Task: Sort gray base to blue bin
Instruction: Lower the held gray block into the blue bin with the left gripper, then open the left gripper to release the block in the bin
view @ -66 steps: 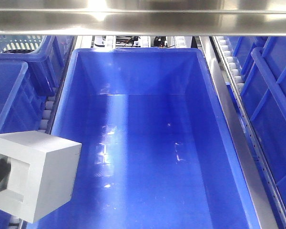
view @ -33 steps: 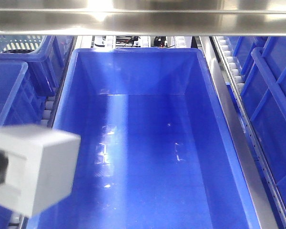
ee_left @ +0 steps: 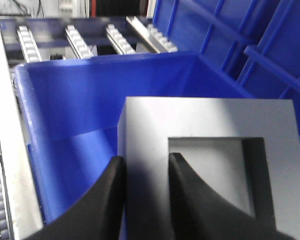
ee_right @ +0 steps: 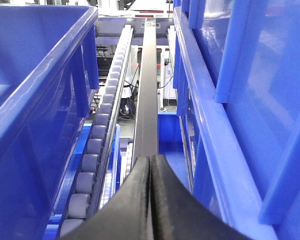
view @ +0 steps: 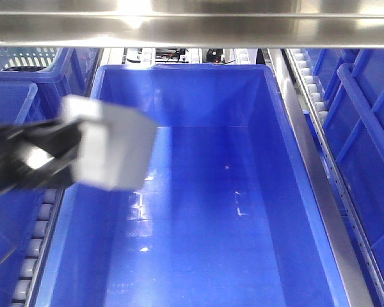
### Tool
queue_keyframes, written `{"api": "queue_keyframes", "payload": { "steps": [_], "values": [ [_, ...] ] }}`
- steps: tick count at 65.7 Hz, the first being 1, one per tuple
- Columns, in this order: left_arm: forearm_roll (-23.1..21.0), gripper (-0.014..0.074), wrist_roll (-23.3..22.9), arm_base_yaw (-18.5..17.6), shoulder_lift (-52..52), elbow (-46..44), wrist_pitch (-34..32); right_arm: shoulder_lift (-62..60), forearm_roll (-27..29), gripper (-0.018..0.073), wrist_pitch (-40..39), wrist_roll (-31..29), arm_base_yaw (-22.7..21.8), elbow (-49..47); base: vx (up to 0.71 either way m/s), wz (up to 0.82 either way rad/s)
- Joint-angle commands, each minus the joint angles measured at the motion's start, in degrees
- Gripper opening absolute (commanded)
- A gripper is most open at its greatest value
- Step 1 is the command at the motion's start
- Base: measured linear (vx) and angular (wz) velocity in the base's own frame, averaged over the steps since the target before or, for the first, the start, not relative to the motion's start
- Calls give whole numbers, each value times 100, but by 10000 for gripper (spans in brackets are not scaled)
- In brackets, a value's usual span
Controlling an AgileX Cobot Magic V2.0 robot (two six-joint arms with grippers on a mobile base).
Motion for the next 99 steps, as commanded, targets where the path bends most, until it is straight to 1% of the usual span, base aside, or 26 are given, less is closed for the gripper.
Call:
{"api": "queue_keyframes", "payload": {
  "steps": [1,9,29,42,50,63,68,75,86,87,93,99],
  "values": [
    [-56,8,-20,-13,593,-616,-527,-65,-35,-9,-427,-31,-26,83,0,0],
    [-56,8,-20,-24,1342,-994,-487,-65,-35,-9,-427,-31,-26,83,0,0],
    [-46,14,35,-413,2767,-1612,-974,-65,-35,-9,-427,-31,-26,83,0,0],
    [-46,20,35,-414,3508,-1940,-949,-65,-35,-9,-427,-31,-26,83,0,0],
    [-46,29,54,-414,3796,-2117,-794,-65,-35,-9,-427,-31,-26,83,0,0],
    [-46,58,77,-414,3994,-2303,-168,-65,-35,-9,-427,-31,-26,83,0,0],
    [-35,76,121,-414,4002,-2302,-47,-65,-35,-9,-427,-31,-26,83,0,0],
    [-28,116,328,-414,4002,-2302,-41,-65,-35,-9,-427,-31,-26,83,0,0],
    [-61,220,377,-414,4050,-2302,105,-65,-35,-9,-427,-31,-26,83,0,0],
    [-60,242,377,-414,4057,-2302,137,-65,-35,-9,-427,-31,-26,83,0,0],
    [-60,302,372,-414,4062,-2297,203,-65,-35,-9,-427,-31,-26,83,0,0],
    [-60,349,372,-414,4018,-2297,184,-65,-35,-9,-427,-31,-26,83,0,0]
  ]
}}
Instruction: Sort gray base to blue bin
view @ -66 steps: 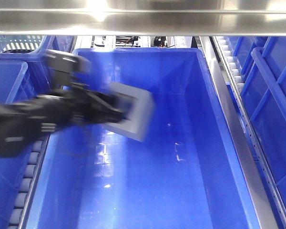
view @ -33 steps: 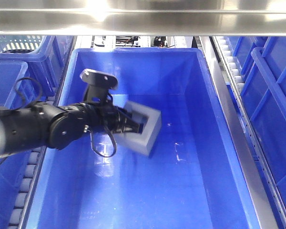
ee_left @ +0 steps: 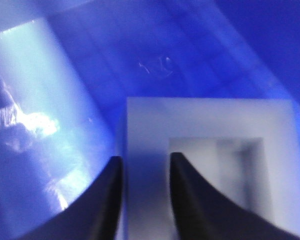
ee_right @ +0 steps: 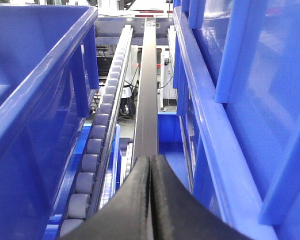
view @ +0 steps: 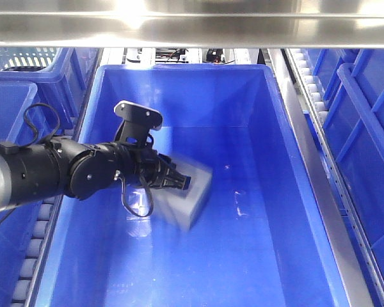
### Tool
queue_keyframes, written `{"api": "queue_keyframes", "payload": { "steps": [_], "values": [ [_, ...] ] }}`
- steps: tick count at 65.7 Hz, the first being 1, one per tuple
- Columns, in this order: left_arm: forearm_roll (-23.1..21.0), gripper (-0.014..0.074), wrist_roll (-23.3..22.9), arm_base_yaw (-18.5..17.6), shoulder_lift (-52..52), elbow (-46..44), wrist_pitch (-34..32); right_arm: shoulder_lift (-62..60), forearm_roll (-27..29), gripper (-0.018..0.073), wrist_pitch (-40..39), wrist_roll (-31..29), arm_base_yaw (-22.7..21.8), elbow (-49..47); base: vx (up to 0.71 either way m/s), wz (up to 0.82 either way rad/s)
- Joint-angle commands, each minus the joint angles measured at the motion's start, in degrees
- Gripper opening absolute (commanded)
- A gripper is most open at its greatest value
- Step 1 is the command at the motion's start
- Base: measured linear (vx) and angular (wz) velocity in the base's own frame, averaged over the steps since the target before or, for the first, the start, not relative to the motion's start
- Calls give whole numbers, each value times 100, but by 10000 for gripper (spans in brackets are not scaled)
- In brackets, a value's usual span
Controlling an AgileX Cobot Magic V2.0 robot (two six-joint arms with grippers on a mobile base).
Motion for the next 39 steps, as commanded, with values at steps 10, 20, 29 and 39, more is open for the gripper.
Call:
{"api": "queue_keyframes", "payload": {
  "steps": [10,20,29,39],
  "values": [
    [-59,363,-3,-25,-488,-186,-271,-65,-35,-9,-427,-31,-26,83,0,0],
    [-59,363,-3,-25,-871,-161,-256,-65,-35,-9,-427,-31,-26,83,0,0],
    [-12,363,8,-25,-1299,102,-460,-65,-35,-9,-427,-31,-26,83,0,0],
    [-12,363,44,-25,-1965,837,-1256,-65,-35,-9,-427,-31,-26,83,0,0]
  ]
}}
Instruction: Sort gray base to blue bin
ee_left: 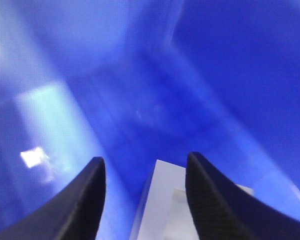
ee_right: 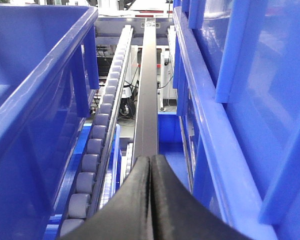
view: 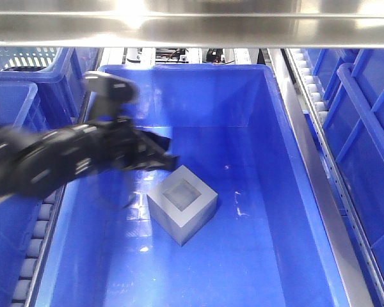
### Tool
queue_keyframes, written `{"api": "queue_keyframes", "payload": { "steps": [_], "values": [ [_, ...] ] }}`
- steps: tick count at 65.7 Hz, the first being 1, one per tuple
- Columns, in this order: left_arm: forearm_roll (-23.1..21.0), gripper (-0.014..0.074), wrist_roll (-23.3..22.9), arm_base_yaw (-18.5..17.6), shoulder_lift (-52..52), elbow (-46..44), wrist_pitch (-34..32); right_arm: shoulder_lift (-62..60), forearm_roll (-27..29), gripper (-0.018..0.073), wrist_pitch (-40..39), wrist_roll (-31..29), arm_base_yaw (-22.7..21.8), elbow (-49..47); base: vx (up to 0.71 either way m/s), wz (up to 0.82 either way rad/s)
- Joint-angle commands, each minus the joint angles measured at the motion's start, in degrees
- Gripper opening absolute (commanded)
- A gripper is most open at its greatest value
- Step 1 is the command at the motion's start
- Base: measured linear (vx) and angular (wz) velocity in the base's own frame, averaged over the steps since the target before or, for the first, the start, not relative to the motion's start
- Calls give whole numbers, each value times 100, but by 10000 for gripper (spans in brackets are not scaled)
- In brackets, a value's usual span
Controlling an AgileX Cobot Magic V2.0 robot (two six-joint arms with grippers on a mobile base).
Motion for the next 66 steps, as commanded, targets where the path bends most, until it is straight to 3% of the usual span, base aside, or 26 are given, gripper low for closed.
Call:
{"api": "queue_keyframes", "payload": {
  "steps": [1,12,27,35,45,66],
  "values": [
    [-13,363,14,-25,-688,347,-929,-65,-35,-9,-427,-31,-26,83,0,0],
    [-13,363,14,-25,-1657,1322,-1499,-65,-35,-9,-427,-31,-26,83,0,0],
    [-13,363,14,-25,-3181,2319,-1519,-65,-35,-9,-427,-31,-26,83,0,0],
    [-6,363,30,-25,-4030,2820,-1273,-65,-35,-9,-427,-31,-26,83,0,0],
    [2,363,362,-25,-5097,3301,-868,-65,-35,-9,-427,-31,-26,83,0,0],
    [-16,363,364,-25,-7012,3956,-160,-65,-35,-9,-427,-31,-26,83,0,0]
  ]
}}
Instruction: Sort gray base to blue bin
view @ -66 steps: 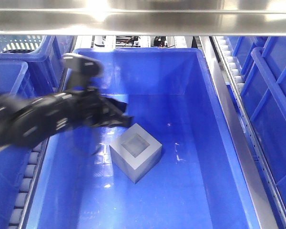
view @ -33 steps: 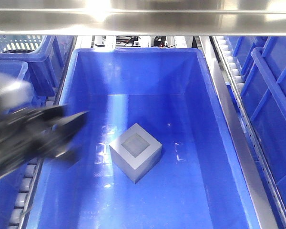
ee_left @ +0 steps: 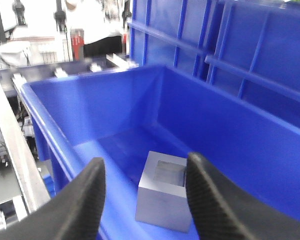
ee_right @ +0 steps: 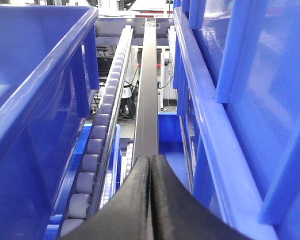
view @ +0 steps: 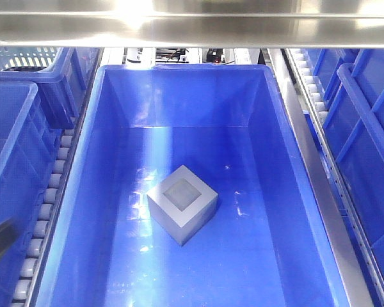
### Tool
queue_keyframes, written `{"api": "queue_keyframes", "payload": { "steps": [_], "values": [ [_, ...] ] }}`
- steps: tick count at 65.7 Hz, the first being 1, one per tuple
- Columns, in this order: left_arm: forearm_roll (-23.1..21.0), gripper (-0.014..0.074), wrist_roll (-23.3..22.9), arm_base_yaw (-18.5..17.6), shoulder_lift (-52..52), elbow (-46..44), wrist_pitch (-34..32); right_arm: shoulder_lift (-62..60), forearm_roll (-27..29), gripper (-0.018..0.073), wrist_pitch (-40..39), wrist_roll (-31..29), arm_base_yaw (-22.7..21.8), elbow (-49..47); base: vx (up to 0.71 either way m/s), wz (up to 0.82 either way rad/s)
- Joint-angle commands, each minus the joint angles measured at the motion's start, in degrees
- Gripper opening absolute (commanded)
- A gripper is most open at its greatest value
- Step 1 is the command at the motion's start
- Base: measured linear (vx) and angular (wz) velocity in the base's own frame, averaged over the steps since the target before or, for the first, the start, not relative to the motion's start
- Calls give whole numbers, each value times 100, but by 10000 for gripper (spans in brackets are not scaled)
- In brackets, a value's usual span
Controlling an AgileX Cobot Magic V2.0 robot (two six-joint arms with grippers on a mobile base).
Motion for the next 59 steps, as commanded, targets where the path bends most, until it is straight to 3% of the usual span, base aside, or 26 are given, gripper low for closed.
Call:
{"api": "queue_keyframes", "payload": {
  "steps": [1,14,29,59],
  "values": [
    [-20,363,9,-25,-282,-15,-167,-65,-35,-9,-427,-31,-26,83,0,0],
    [-20,290,9,-25,-372,84,11,-65,-35,-9,-427,-31,-26,83,0,0],
    [-20,-10,9,-25,-373,84,1,-65,-35,-9,-427,-31,-26,83,0,0],
    [-20,-6,9,-25,-373,84,60,-65,-35,-9,-427,-31,-26,83,0,0]
  ]
}}
